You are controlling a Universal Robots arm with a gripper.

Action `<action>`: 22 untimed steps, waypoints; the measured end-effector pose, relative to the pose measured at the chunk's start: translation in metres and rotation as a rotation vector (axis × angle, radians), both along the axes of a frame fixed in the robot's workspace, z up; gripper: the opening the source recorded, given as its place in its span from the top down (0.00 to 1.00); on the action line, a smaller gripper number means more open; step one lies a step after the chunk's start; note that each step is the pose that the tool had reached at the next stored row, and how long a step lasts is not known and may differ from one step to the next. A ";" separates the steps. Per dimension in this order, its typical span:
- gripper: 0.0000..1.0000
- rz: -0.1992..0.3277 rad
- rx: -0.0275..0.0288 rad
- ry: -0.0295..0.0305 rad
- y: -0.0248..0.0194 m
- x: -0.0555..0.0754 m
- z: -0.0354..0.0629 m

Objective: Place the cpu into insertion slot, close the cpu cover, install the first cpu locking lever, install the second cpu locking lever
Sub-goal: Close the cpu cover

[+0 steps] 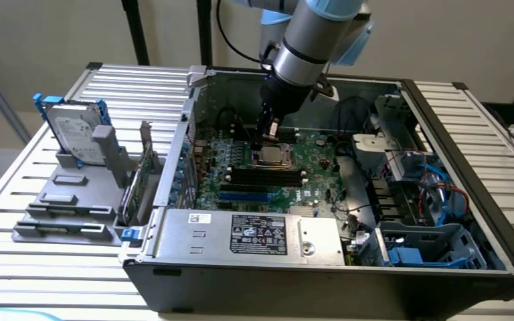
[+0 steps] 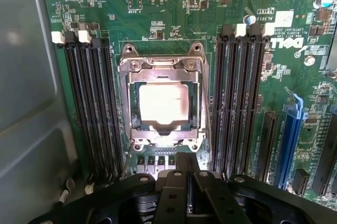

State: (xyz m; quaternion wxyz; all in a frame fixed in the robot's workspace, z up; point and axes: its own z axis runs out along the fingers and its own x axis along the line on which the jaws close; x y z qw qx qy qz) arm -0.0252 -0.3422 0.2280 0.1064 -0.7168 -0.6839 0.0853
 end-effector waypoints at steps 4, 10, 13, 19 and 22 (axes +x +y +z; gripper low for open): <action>0.89 0.000 0.0166 0.0000 0.0000 -0.001 -0.0041; 0.89 0.000 0.0514 -0.0005 0.0001 -0.001 -0.0103; 0.89 0.000 0.0549 -0.0037 0.0000 -0.001 -0.0122; 0.89 0.000 0.0578 -0.0059 -0.0004 -0.001 -0.0160; 0.89 0.000 0.0592 -0.0059 -0.0006 -0.001 -0.0189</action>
